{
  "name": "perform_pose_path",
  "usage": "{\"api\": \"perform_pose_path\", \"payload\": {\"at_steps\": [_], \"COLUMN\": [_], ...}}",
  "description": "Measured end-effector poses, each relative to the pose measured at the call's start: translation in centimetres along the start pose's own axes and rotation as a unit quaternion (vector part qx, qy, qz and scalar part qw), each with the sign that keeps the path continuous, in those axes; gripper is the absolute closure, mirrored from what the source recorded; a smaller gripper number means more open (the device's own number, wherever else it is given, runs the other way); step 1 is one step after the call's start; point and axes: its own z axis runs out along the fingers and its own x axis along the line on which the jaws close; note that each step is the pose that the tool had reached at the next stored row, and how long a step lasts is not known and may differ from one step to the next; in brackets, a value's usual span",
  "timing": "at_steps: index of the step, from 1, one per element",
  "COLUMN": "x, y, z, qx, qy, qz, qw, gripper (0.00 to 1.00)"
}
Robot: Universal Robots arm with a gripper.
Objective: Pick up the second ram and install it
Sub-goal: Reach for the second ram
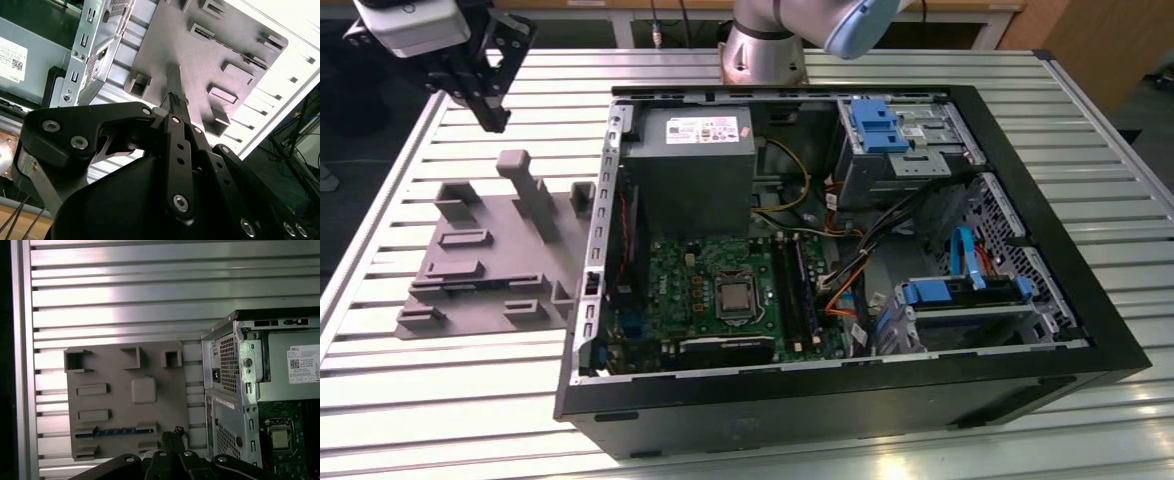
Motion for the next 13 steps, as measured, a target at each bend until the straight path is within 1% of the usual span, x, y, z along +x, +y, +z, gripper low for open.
{"api": "perform_pose_path", "payload": {"at_steps": [13], "x": [0.60], "y": [-0.22], "z": [0.00], "qx": [0.0000], "qy": [0.0000], "qz": [0.000], "qw": [1.0000], "gripper": [0.89]}}
